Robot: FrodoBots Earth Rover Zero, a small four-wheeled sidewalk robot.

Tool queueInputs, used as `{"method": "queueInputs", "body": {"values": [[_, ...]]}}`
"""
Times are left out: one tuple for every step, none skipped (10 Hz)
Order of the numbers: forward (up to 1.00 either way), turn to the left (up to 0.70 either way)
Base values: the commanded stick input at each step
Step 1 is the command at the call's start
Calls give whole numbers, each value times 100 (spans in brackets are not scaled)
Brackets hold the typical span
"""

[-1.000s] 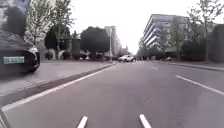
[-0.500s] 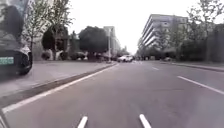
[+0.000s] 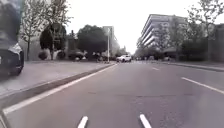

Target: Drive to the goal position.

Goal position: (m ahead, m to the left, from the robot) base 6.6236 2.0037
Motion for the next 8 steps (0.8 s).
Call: {"method": "queueInputs", "body": {"values": [[70,0],[70,0],[70,0],[70,0],[70,0],[70,0],[70,0],[70,0]]}}
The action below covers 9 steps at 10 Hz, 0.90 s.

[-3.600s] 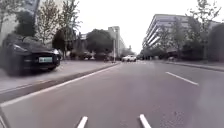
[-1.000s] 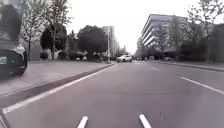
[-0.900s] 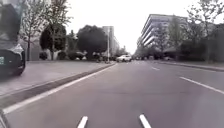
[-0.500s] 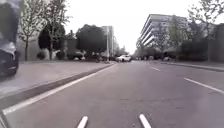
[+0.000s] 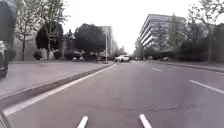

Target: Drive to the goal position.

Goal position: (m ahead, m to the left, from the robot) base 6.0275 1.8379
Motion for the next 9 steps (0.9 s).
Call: {"method": "queueInputs", "body": {"values": [[70,0],[70,0],[70,0],[70,0],[70,0],[70,0],[70,0],[70,0],[70,0]]}}
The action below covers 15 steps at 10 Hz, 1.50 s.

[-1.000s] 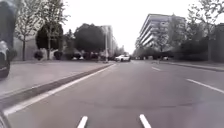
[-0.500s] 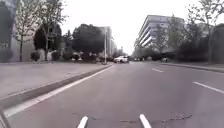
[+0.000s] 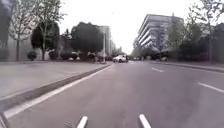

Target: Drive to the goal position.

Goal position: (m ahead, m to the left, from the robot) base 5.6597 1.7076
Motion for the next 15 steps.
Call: {"method": "queueInputs", "body": {"values": [[70,0],[70,0],[70,0],[70,0],[70,0],[70,0],[70,0],[70,0],[70,0],[70,0],[70,0],[70,0],[70,0],[70,0],[70,0]]}}
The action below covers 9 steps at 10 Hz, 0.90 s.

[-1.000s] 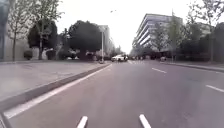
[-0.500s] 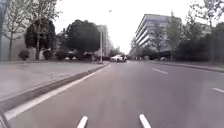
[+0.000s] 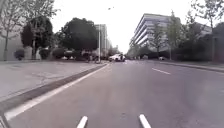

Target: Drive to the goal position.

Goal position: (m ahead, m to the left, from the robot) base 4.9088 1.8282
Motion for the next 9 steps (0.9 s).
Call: {"method": "queueInputs", "body": {"values": [[70,0],[70,0],[70,0],[70,0],[70,0],[70,0],[70,0],[70,0],[70,0]]}}
